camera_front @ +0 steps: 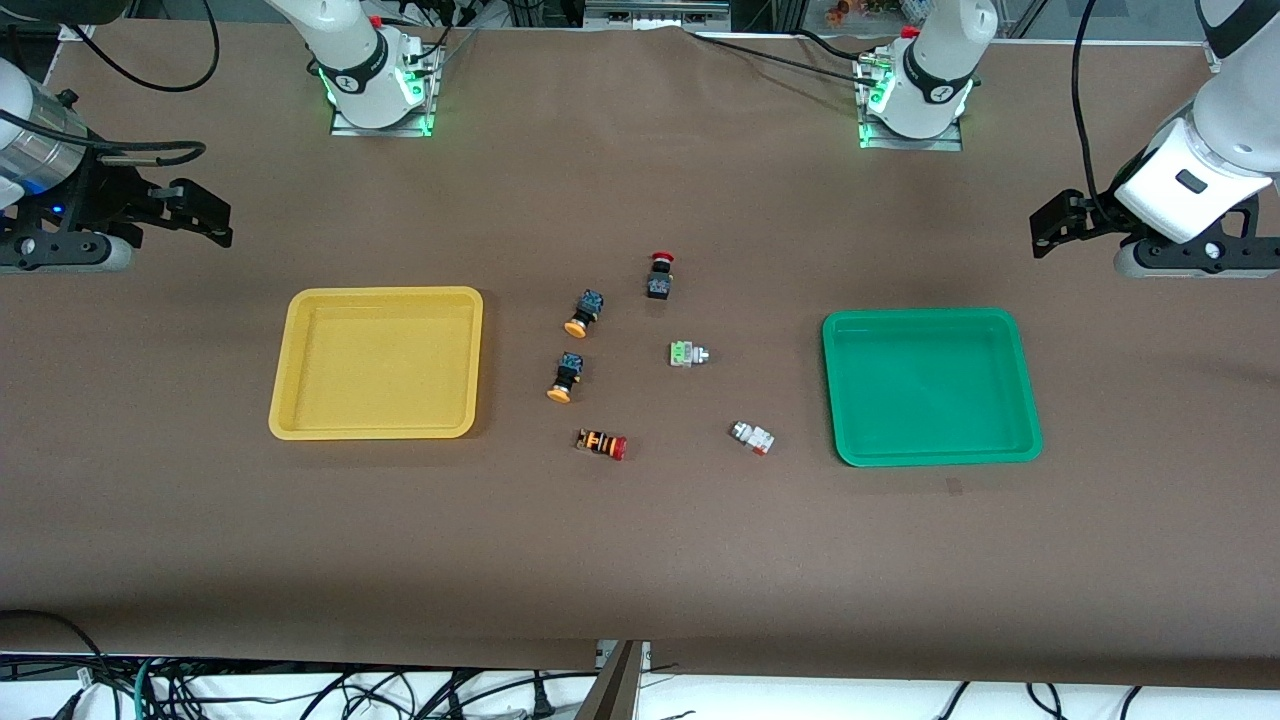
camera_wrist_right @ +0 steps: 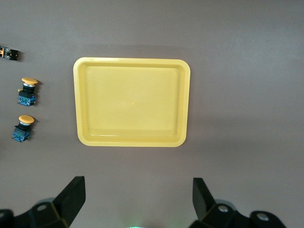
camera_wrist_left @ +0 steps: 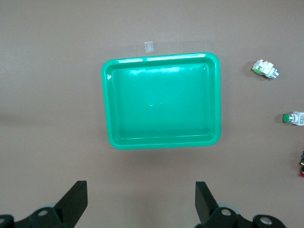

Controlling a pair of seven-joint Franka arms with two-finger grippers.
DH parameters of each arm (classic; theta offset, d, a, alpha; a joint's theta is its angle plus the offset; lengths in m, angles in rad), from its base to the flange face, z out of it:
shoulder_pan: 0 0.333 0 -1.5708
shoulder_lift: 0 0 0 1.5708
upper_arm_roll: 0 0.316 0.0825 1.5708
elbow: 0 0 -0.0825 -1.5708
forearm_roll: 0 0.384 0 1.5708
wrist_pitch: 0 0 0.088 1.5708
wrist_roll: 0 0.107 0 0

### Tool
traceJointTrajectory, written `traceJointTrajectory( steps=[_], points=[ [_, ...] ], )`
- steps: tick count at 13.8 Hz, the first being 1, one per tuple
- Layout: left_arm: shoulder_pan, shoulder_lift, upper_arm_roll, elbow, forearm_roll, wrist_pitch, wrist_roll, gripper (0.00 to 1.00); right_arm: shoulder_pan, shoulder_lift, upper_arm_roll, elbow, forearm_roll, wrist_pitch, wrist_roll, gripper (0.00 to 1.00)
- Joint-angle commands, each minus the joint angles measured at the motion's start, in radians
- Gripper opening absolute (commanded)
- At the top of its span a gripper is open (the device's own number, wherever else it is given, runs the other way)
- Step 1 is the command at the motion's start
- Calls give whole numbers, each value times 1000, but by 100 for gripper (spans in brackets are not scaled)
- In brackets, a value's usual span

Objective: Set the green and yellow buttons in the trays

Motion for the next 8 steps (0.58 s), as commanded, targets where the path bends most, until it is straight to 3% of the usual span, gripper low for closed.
traceJointTrajectory(
  steps=[1,5,8],
  points=[
    [-4,18,6,34,9,-27,16,100,2,0,0,8,14,-9,2,100],
    [-16,24,5,37,1,-27,7,100,-3,0,-1,8,13,-9,-3,100],
    [-39,93,-4,51,-23,-85,15,100,8,27,9,5,8,3,-1,100]
  ],
)
